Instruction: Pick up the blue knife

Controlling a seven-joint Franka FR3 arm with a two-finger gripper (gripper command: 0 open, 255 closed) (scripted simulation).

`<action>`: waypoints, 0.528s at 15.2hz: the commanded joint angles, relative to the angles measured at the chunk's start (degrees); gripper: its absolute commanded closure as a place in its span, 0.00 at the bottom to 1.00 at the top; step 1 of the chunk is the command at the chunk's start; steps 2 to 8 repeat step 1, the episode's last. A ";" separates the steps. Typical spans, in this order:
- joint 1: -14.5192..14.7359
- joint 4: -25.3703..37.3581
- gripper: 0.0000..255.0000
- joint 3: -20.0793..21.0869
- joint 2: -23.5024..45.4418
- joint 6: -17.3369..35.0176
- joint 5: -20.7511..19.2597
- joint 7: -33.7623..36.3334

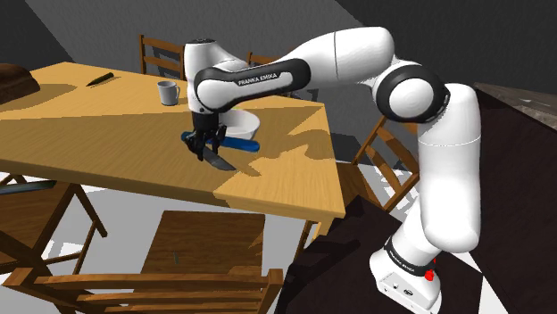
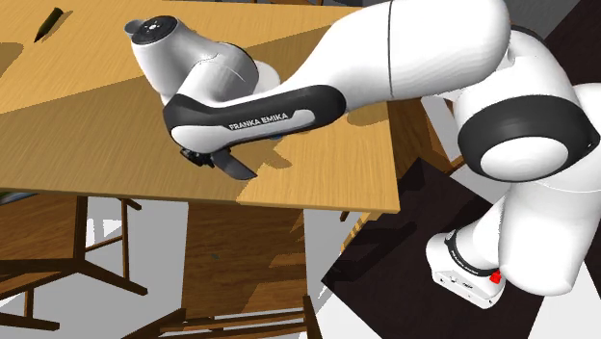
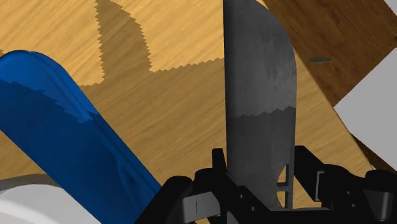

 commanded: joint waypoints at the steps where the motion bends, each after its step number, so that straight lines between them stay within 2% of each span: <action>1: -0.01 0.33 1.00 0.02 -0.11 -0.44 0.04 -0.05; 8: -0.01 0.33 1.00 0.02 -0.11 -0.44 0.04 -0.05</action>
